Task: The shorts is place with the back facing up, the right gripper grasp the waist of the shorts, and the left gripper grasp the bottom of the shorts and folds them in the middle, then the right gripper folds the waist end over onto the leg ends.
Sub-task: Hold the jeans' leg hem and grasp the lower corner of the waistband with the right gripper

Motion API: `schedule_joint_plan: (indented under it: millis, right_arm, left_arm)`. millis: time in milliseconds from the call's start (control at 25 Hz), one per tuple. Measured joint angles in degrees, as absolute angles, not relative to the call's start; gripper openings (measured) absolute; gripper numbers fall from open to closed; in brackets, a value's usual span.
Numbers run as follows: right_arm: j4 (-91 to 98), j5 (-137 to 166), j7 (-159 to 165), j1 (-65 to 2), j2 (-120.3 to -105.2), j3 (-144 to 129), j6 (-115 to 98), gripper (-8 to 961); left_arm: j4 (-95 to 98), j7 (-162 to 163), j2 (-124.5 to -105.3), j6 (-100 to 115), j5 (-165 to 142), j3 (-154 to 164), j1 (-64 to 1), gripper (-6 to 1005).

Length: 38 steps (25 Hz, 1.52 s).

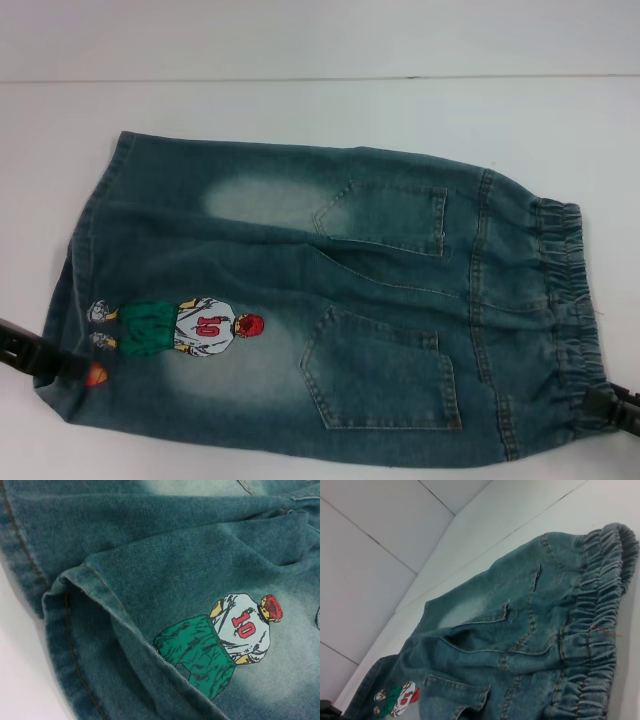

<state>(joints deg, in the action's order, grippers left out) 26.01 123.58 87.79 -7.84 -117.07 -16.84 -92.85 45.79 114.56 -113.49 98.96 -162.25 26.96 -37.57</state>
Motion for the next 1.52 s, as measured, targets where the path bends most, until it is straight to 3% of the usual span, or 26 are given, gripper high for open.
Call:
schedule_joint_plan:
  millis: [1520]
  right_arm:
    - [26.37, 124.73, 88.22, -9.37, -117.5, -15.66, -95.66, 755]
  left_arm:
    - [44.93, 114.27, -113.43, 98.64, -162.25, 26.98, -38.67, 52]
